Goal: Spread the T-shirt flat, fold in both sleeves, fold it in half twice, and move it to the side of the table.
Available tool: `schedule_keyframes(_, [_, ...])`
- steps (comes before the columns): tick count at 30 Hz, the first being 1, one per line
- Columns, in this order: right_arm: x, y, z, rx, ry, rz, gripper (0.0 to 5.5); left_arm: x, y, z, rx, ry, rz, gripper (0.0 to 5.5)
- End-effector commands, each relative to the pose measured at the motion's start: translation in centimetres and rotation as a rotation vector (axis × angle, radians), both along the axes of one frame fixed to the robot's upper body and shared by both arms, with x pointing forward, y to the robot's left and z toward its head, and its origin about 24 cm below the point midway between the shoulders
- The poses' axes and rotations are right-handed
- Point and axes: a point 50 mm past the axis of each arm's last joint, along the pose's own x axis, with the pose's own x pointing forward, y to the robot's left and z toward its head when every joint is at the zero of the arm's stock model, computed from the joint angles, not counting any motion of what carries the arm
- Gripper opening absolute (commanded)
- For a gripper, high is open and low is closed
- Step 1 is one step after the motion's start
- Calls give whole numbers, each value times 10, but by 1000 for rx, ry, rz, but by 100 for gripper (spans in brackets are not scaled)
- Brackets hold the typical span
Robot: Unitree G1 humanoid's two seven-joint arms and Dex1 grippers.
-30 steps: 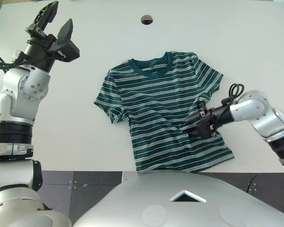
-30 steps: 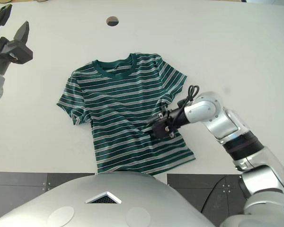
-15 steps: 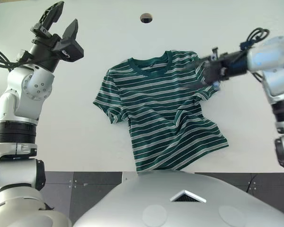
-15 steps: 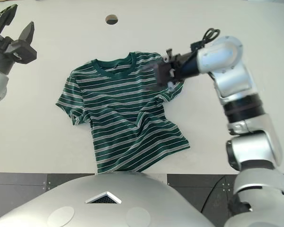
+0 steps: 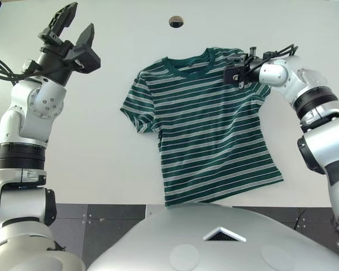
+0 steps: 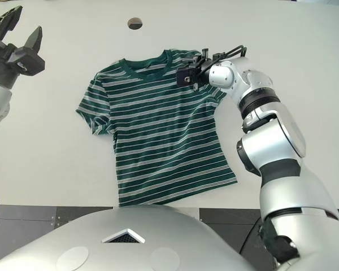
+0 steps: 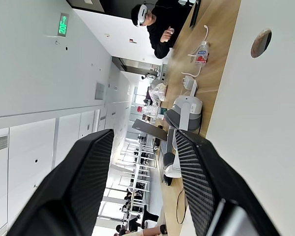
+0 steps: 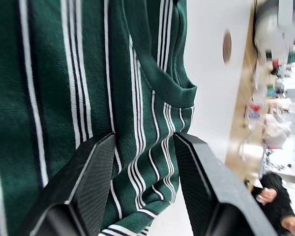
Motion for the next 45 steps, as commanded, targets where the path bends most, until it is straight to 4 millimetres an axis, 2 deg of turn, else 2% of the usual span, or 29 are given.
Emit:
schedule_keyframes(1, [14,7,17,27,-134,-43,217,0,0,0,-10,-4,1,233])
schedule_keyframes(4, [14,8,17,42,-158,-55,217,-2,3,-3,-14,6,9,233])
schedule_keyframes(10, [17,-6,19,12,-190,-103,217,-4,1,-5,-24,13,5,233])
schedule_keyframes(11, [18,-3,26,65,-220,-90,217,-5,-2,-9,-101,47,-3,233])
schedule_keyframes(14, [22,10,61,375,-335,-50,217,-17,-15,-27,-590,281,-16,233])
schedule_keyframes(16, [24,10,91,613,-403,-49,217,-28,-14,-42,-861,488,22,233])
schedule_keyframes(19, [25,-2,124,834,-476,-62,217,-44,-8,-61,-1122,769,99,233])
schedule_keyframes(21, [24,-7,133,876,-497,-55,217,-52,-9,-67,-1247,902,131,233])
schedule_keyframes(23, [22,-9,134,888,-498,-44,217,-57,-11,-69,-1318,987,152,233])
schedule_keyframes(26, [16,-9,129,898,-487,-23,217,-62,-16,-77,-1390,1119,195,282])
schedule_keyframes(30, [11,-8,124,899,-476,-1,217,-68,-23,-96,-1414,1236,286,316])
schedule_keyframes(37, [5,-12,111,887,-451,-7,217,-62,-19,-121,-1465,1244,471,316])
schedule_keyframes(44, [3,-15,109,879,-447,-13,217,-64,-32,-125,-1476,1312,446,316])
schedule_keyframes(45, [3,-16,109,878,-446,-14,217,-64,-33,-126,-1479,1314,445,298])
